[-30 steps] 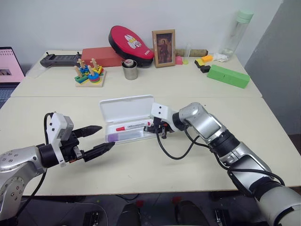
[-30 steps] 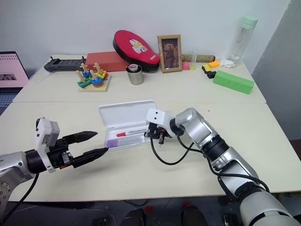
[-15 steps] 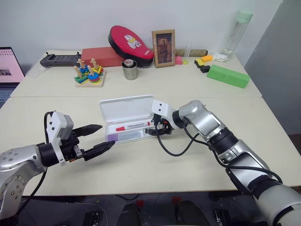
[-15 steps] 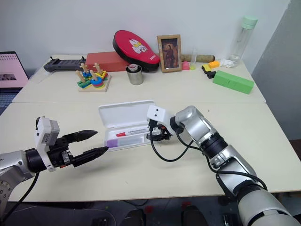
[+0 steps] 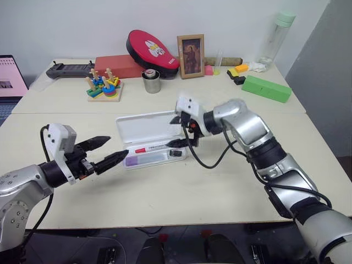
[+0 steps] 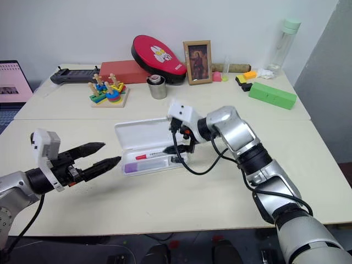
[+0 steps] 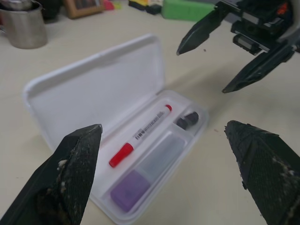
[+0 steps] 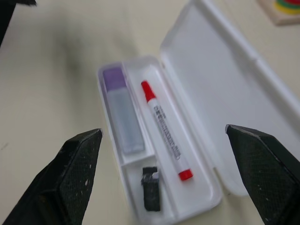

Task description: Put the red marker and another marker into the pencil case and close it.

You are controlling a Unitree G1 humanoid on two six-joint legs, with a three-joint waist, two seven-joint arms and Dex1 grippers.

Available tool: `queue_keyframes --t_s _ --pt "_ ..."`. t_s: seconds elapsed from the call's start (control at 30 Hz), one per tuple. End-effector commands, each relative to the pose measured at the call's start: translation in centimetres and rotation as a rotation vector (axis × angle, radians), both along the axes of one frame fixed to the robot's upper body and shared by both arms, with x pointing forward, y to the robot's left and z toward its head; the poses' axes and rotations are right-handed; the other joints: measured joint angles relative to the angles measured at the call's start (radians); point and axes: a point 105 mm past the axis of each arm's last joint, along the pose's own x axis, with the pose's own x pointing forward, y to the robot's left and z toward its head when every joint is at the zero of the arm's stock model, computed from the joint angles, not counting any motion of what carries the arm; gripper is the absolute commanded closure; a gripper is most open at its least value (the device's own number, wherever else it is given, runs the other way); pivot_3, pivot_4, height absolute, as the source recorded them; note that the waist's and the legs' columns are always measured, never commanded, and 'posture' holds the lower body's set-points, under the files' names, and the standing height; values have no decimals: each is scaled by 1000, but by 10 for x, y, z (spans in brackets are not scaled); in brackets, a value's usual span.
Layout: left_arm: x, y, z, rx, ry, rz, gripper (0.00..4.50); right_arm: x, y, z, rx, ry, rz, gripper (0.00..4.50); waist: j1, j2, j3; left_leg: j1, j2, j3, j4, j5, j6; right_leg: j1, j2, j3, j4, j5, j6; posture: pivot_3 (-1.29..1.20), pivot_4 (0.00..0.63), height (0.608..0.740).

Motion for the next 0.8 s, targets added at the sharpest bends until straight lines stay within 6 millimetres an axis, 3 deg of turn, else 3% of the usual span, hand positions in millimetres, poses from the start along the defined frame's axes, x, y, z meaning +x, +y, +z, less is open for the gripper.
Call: queue_keyframes --t_s 0.03,0.13,0.27,0.77,0.8 --pt "1 15 23 -56 -84 71 0 17 11 52 157 -42 -68 44 -3 0 0 0 0 0 0 0 0 0 0 0 0 0 0 0 150 740" --pt "3 22 32 -92 -115 105 0 43 13 61 188 -58 -209 44 -7 0 0 1 0 -1 0 0 0 0 0 0 1 0 0 0 150 740" --pt "5 25 34 -114 -128 121 0 68 15 59 202 -86 -334 1007 -6 -1 -1 2 0 0 0 0 0 -1 0 0 -1 0 0 0 150 740" --pt "3 25 30 -126 -131 124 0 85 22 34 132 -180 -422 4489 -11 0 0 0 0 0 -1 0 0 -1 0 0 0 1 -3 0 150 740" --pt "3 24 29 -125 -130 123 0 85 22 30 120 -184 -421 4489 -11 0 0 0 0 0 -1 0 0 -1 0 0 0 1 -3 0 150 740"
